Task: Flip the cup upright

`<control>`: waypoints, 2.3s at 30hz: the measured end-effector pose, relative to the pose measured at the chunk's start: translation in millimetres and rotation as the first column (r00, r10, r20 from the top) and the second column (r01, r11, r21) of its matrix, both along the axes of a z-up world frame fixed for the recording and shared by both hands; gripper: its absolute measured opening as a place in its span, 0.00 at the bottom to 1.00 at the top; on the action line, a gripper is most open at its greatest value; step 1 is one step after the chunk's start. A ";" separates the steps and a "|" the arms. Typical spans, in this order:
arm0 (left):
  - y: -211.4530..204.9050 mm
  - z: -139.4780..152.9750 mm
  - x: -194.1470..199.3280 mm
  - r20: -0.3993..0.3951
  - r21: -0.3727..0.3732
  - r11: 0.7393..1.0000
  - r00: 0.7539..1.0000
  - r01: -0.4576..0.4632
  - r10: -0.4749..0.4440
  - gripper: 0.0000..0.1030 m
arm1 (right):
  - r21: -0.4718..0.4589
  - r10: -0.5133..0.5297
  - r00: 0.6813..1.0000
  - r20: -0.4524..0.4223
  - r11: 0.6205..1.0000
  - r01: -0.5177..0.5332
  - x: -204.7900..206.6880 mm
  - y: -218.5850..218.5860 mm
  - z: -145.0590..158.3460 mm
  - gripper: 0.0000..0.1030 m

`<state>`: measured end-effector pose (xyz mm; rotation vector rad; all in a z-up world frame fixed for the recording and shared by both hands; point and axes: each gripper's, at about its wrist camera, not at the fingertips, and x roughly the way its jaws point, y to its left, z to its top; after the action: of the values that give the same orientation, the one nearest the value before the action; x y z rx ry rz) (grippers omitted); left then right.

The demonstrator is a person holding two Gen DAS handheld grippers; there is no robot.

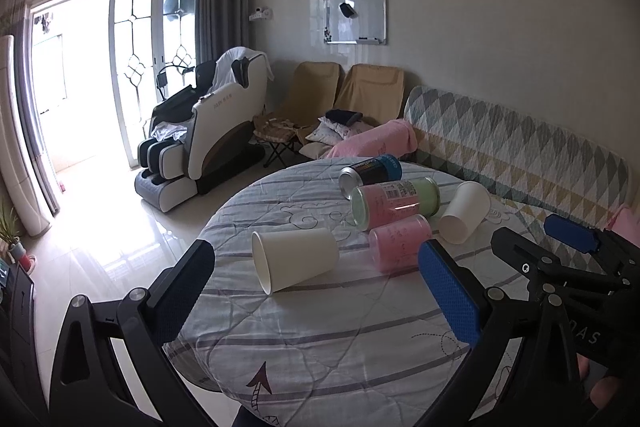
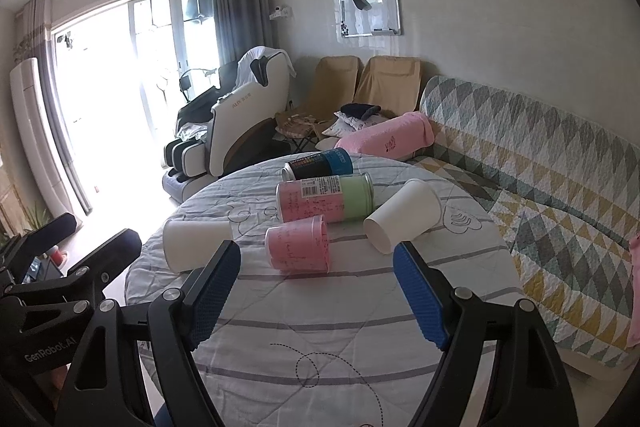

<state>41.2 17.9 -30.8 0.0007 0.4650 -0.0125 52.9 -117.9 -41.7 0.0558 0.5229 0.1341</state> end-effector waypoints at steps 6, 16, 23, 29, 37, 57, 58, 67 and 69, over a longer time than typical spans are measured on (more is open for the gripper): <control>0.7 -0.4 1.1 0.000 0.008 1.000 1.000 -0.009 0.009 1.00 | 0.008 0.003 1.000 0.001 1.000 -0.003 2.0 2.3 -0.1 0.78; 1.6 -1.6 2.7 0.002 0.009 1.000 1.000 -0.010 0.010 1.00 | 0.016 0.000 1.000 0.003 1.000 0.000 3.3 1.5 -0.8 0.78; 0.8 -2.9 4.5 0.003 0.012 1.000 1.000 -0.009 0.009 1.00 | 0.015 0.001 1.000 0.003 1.000 -0.001 3.1 0.8 -0.6 0.78; -0.6 -2.1 4.1 0.001 0.013 1.000 1.000 -0.008 0.008 1.00 | 0.013 0.001 1.000 0.006 1.000 -0.001 2.8 -0.2 -0.1 0.78; -1.4 -1.6 4.7 0.001 0.016 1.000 1.000 -0.010 0.010 1.00 | 0.011 0.001 1.000 0.002 1.000 -0.001 3.9 -0.2 -0.5 0.78; 4.5 -2.8 12.7 -0.014 0.034 0.999 1.000 0.015 -0.015 1.00 | 0.051 0.000 1.000 -0.024 0.999 0.001 13.8 -1.8 -0.7 0.78; 8.2 -3.0 16.4 -0.025 0.021 0.999 0.999 0.032 -0.032 1.00 | 0.070 0.001 0.999 -0.036 0.998 0.002 16.3 -3.9 -1.1 0.78; 27.4 5.8 56.5 -0.061 0.054 0.996 0.996 0.065 -0.062 1.00 | 0.294 0.013 0.985 -0.170 0.955 0.038 49.8 -23.2 -8.7 0.78; 30.8 7.7 69.5 -0.080 0.051 0.992 0.991 0.111 -0.107 1.00 | 0.348 0.017 0.979 -0.203 0.936 0.056 60.0 -27.2 -12.2 0.78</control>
<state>110.7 48.6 -23.1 0.0800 0.5418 -0.1078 112.8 -145.2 -54.0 0.4306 0.6981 0.2030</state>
